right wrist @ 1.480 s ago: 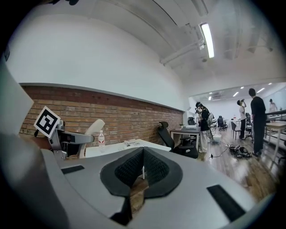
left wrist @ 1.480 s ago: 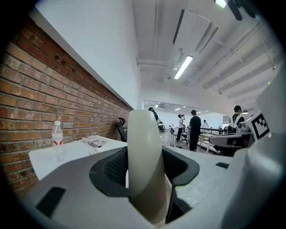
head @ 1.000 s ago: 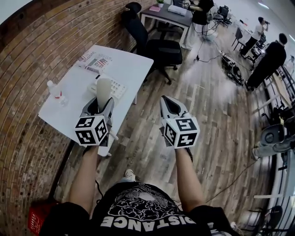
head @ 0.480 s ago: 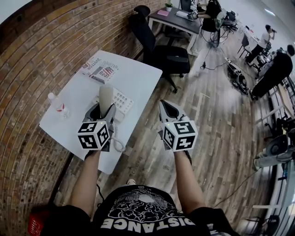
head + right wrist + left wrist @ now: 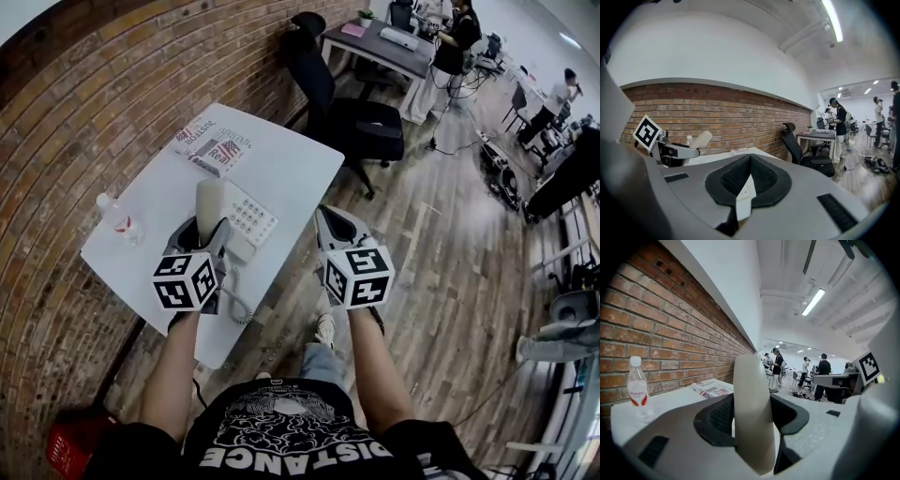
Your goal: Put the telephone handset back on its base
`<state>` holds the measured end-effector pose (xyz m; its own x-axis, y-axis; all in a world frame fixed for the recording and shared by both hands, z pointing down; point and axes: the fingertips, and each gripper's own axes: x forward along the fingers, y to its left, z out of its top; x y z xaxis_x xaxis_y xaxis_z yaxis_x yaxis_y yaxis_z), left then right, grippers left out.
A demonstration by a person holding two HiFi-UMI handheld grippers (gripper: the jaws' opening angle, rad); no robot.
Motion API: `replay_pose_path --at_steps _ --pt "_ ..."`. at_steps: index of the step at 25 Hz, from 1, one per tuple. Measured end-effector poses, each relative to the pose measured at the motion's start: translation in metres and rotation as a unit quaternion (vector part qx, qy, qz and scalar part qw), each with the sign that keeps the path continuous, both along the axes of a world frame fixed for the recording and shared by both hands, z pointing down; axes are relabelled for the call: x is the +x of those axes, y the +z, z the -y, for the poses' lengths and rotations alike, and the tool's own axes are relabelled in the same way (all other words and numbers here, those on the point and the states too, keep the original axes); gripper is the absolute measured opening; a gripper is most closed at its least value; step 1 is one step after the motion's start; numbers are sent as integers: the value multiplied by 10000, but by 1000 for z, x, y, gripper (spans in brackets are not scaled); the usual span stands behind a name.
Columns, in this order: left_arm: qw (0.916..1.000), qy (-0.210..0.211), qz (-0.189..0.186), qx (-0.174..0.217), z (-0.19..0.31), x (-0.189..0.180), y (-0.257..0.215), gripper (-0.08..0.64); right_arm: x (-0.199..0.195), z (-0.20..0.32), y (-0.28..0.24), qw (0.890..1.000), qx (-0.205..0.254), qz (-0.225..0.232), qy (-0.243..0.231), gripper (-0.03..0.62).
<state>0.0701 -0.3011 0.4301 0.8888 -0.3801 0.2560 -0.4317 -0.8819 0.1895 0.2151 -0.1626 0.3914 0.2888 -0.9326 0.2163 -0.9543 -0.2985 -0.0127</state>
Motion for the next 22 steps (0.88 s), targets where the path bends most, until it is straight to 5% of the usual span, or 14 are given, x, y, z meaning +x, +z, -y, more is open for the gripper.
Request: replay_pose_path --at_steps 11,22 --pt "9902 -1383 167 -106 37 27 11 219 68 83 4 9911 -74 74 -1327 0" --pt "9602 -2763 296 -298 57 9 23 219 88 155 3 9690 -72 153 -2463 0"
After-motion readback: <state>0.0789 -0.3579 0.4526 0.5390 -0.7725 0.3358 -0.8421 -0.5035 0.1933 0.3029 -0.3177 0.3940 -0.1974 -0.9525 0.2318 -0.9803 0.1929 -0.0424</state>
